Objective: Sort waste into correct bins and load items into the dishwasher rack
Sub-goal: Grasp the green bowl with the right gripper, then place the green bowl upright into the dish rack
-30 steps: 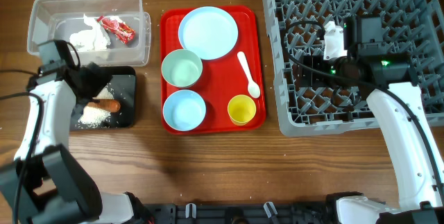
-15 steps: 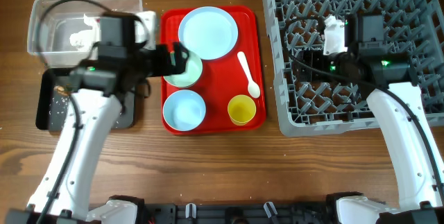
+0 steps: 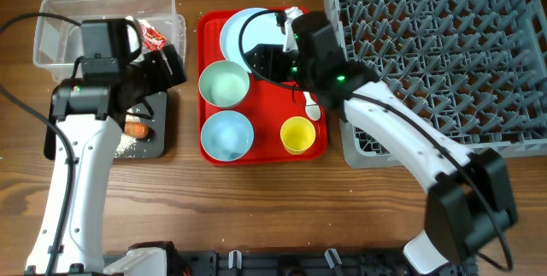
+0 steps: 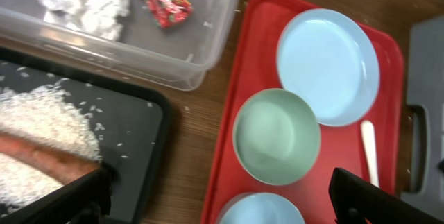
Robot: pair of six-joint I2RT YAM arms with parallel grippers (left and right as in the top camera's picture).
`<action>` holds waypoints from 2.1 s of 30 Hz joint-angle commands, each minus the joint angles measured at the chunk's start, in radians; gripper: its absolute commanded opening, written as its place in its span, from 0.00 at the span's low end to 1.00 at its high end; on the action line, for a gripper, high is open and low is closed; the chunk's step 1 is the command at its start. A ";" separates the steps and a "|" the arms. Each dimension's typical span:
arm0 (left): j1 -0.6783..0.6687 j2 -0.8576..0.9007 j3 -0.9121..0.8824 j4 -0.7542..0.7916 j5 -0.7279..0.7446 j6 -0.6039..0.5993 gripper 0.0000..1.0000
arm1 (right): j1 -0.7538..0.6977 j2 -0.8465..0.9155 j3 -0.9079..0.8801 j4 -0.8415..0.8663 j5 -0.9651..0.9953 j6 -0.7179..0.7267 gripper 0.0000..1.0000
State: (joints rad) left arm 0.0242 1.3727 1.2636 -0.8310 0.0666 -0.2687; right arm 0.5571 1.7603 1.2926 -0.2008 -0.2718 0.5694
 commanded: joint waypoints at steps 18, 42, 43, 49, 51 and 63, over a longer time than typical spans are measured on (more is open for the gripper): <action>0.103 0.015 0.014 -0.027 -0.042 -0.008 1.00 | 0.075 0.331 0.008 0.083 0.111 0.166 0.21; 0.103 0.015 0.014 -0.026 -0.042 -0.008 1.00 | -0.214 0.122 0.285 0.371 1.305 -1.145 0.04; 0.103 0.015 0.014 -0.026 -0.042 -0.008 1.00 | -0.228 0.181 0.285 0.470 1.326 -1.281 0.04; 0.103 0.015 0.014 -0.026 -0.042 -0.008 1.00 | -0.246 0.424 0.285 0.678 1.362 -1.575 0.04; 0.103 0.015 0.014 -0.026 -0.042 -0.008 1.00 | -0.246 0.443 0.285 0.667 1.376 -1.553 0.04; 0.103 0.015 0.014 -0.026 -0.042 -0.008 1.00 | -0.157 0.445 0.283 0.364 1.232 -1.397 0.62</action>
State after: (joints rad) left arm 0.1211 1.3819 1.2636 -0.8604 0.0338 -0.2691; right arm 0.3649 2.1899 1.5864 0.1707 1.0092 -0.8391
